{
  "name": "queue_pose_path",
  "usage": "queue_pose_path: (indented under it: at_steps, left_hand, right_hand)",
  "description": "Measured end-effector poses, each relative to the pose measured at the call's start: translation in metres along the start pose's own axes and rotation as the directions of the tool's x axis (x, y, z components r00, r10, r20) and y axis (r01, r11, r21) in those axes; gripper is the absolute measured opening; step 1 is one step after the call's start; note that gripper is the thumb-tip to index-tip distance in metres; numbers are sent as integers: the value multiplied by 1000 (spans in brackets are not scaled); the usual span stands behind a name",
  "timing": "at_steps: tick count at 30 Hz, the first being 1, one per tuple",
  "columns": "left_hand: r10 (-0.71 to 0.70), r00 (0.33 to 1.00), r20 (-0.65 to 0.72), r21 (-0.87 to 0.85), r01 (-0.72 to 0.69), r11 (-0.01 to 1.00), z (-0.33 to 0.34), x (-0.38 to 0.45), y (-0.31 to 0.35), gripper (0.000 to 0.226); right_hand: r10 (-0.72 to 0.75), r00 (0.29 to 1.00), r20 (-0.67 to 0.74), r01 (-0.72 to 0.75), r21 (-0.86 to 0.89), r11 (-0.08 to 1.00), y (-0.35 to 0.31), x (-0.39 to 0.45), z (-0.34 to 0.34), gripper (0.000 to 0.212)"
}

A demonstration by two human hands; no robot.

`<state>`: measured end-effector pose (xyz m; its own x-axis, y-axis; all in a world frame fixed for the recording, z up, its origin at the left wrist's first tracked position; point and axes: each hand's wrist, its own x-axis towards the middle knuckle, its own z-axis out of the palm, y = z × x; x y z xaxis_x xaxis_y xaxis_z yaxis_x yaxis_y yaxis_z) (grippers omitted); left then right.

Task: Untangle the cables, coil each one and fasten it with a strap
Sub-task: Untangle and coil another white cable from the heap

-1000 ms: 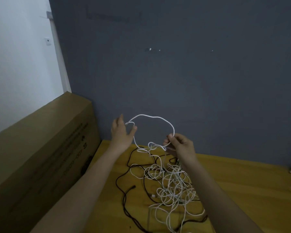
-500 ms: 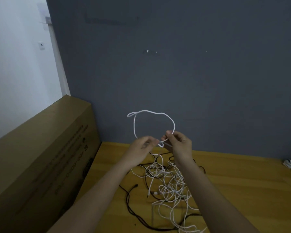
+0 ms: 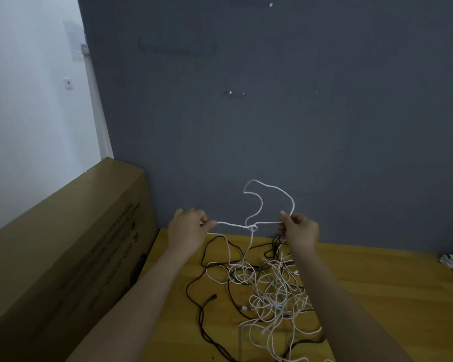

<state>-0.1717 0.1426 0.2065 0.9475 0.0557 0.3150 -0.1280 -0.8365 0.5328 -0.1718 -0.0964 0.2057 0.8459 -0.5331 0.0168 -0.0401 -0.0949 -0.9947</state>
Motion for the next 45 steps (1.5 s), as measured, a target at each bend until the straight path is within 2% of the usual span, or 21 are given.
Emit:
queue_pose_path:
  at_steps: [3,6,9,11,13,15,16,17,19,20,21,22,26,29,33,37,41,45]
  left_hand:
    - [-51,998,-43,27,52,998,-8,8,-9,32]
    - [-10,996,-87,8,11,1000,-13,15,-6,29]
    - [91,993,-70,-39,-94,995,-14,19,3,26]
    - [142,987,-71,-28,-144,989,-14,22,7,26]
    - [175,982,-74,-16,-176,984,-15,25,9,26]
    - [210,975,-77,4,-210,978,-16,28,9,26]
    - [224,972,-78,11,-224,975,-18,29,9,26]
    - [235,969,-80,18,-234,972,-20,30,8,26]
    - [250,964,-89,28,-249,968,-25,32,8,27]
    - [253,962,-98,23,-252,967,-29,34,7,27]
    - [256,961,-107,16,-256,967,-33,36,5,28]
    - [260,958,-121,9,-261,965,-38,40,2,28]
    - [255,947,-194,-58,-271,961,-67,64,-20,28]
    - [272,946,-176,-72,-288,955,-83,86,-41,29]
    - [270,952,-142,-134,-288,948,-79,108,-65,30]
    - [303,935,-183,-100,-324,941,-57,118,-74,31]
    - [315,946,-74,-56,-319,946,-28,121,-73,32]
    - [315,939,141,-47,-311,949,-3,122,-68,29]
  right_hand:
    - [18,999,-39,-20,-33,999,-1,9,-2,27]
    - [-22,1000,-22,21,-76,997,-6,9,7,31]
    - [21,989,149,-21,5,1000,-15,9,16,33]
    - [58,957,285,-45,-51,998,-18,11,22,33]
    - [-19,934,357,123,-270,955,-14,16,29,31]
    - [-146,901,408,363,-527,768,-9,15,36,27]
    - [-208,873,441,456,-590,666,-9,10,41,26]
    - [-253,831,496,533,-578,618,-11,2,47,24]
    - [-253,717,649,615,-419,667,-18,-13,62,23]
    - [-225,650,726,626,-345,700,-21,-20,71,32]
    - [-198,609,768,619,-305,723,-21,-24,79,38]
    - [-188,604,775,605,-292,741,-20,-24,88,37]
    - [-202,680,705,522,-272,809,-21,-15,113,18]
    - [-249,765,594,463,-239,854,-23,-11,128,10]
    - [-252,873,417,390,-287,875,-14,-13,147,15]
    - [-338,918,209,397,-434,809,1,-21,149,20]
    - [-326,932,157,361,-436,824,12,-32,135,13]
    - [-270,952,147,307,-508,805,17,-35,125,21]
